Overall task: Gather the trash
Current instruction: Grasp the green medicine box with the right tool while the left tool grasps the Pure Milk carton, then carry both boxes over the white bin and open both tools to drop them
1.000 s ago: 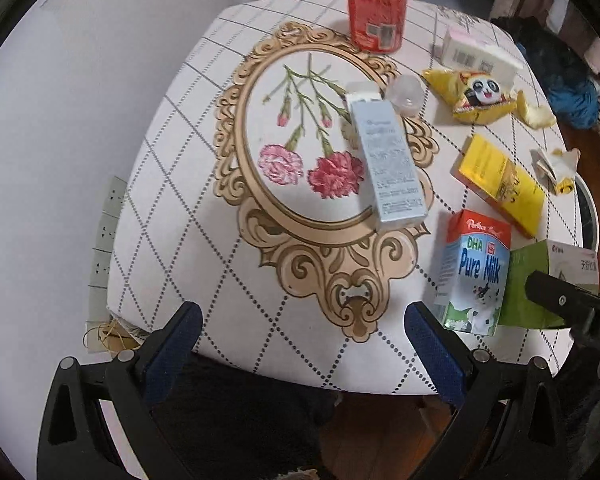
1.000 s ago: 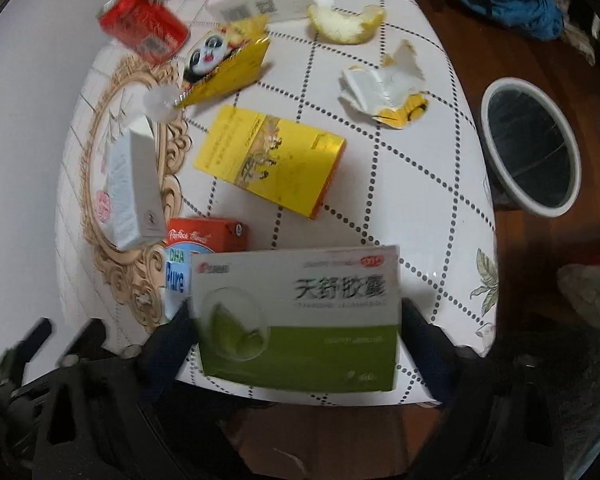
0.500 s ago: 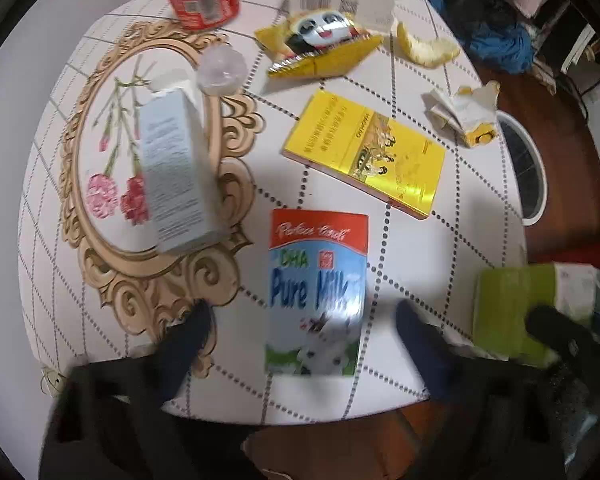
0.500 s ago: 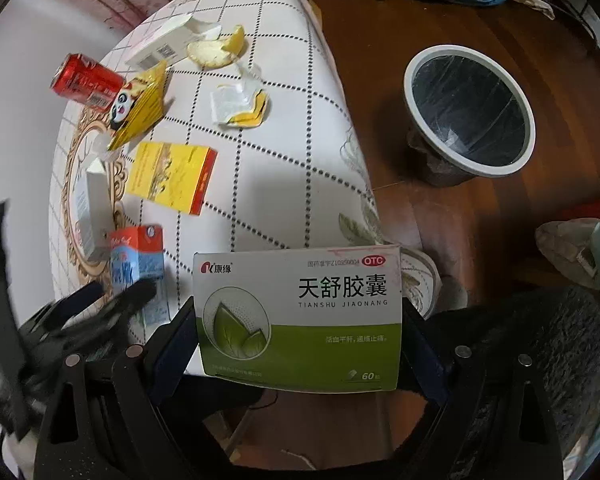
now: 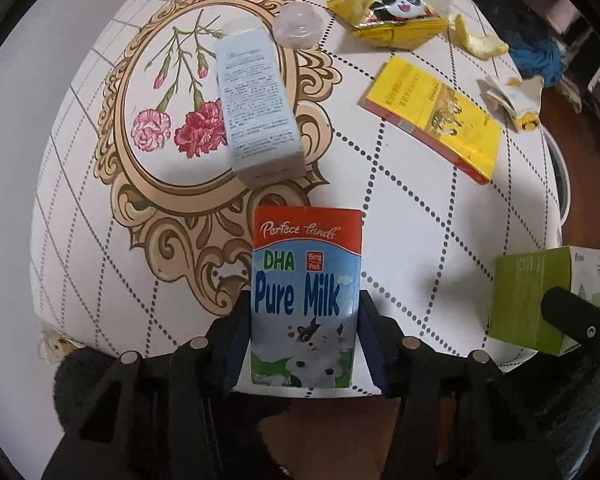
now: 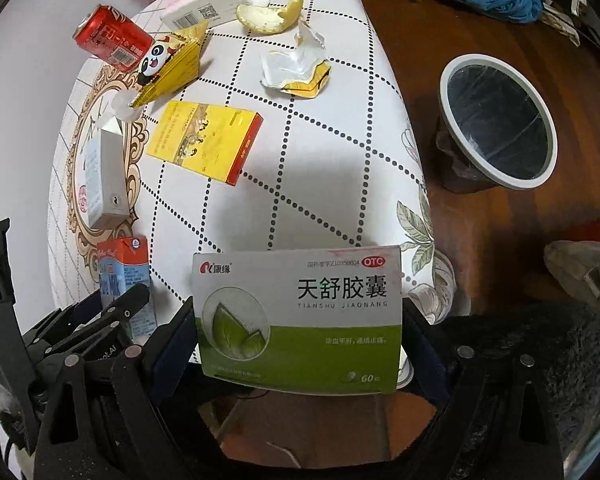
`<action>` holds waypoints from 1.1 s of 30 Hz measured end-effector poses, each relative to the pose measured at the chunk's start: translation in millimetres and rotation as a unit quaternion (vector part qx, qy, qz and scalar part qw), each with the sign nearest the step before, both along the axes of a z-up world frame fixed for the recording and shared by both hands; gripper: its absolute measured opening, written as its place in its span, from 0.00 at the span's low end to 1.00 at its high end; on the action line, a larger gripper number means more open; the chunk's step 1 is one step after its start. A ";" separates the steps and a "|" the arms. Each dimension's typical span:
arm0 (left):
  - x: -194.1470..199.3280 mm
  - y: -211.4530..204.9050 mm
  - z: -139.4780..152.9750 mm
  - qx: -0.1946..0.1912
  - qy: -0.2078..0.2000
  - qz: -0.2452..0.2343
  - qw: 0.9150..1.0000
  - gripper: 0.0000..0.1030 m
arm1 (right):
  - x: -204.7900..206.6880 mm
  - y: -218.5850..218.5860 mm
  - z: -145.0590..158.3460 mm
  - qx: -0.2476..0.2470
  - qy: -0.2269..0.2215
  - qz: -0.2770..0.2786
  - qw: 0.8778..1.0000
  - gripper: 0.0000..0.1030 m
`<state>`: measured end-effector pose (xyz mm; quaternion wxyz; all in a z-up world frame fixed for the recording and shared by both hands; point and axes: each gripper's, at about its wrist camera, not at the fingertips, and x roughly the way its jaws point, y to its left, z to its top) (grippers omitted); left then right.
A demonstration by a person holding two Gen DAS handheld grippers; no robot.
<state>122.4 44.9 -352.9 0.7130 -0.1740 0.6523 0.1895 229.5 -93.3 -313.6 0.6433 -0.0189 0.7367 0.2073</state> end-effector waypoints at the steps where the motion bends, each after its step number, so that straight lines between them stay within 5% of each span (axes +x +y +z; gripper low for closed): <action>1: -1.0 0.7 -0.5 0.000 0.000 0.002 1.000 0.45 | 0.0 1.9 -2.6 -0.009 0.004 0.005 1.000 0.93; 9: -6.6 -9.2 2.9 0.032 -0.012 -0.002 0.999 0.44 | -4.9 -0.9 -3.2 0.000 -0.010 0.007 1.000 0.91; 16: 6.9 -43.7 69.0 0.056 -0.065 -0.005 0.996 0.44 | 15.0 -47.4 27.2 0.062 -0.036 -0.049 0.996 0.91; 24: 131.8 -114.4 117.6 0.022 -0.136 -0.085 0.987 0.44 | 89.3 -193.3 40.9 0.085 -0.060 -0.204 0.973 0.91; 29: 225.1 -164.1 91.2 -0.013 -0.131 -0.136 0.982 0.44 | 149.4 -264.4 -6.4 0.060 -0.051 -0.266 0.961 0.91; 33: 288.7 -201.3 47.1 -0.033 -0.107 -0.168 0.979 0.44 | 192.1 -289.9 -59.7 0.048 -0.026 -0.260 0.964 0.91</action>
